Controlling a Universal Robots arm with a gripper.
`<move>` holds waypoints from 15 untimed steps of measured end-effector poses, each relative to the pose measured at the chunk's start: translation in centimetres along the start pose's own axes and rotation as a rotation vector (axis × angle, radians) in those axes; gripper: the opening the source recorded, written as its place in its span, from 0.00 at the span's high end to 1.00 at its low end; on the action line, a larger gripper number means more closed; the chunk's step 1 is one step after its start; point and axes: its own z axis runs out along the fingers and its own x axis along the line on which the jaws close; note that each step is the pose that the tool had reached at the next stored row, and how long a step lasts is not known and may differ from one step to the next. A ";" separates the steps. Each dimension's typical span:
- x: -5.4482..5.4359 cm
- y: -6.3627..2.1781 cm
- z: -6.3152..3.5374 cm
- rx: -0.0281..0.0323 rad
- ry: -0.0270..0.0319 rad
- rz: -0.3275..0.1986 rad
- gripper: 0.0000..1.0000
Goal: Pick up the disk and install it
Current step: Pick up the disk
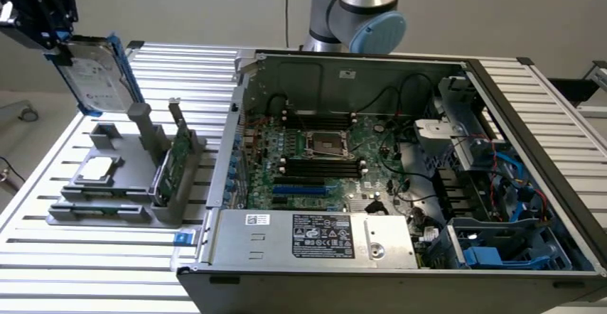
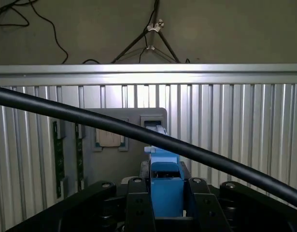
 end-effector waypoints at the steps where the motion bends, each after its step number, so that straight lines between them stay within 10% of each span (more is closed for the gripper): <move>1: 0.0 -0.01 -0.44 -0.0001 0.0001 0.000 0.67; 9: -0.4 -0.80 -4.07 -0.0001 0.0001 0.000 0.67; 15: -0.8 -3.20 -6.85 -0.0007 0.0002 0.000 0.67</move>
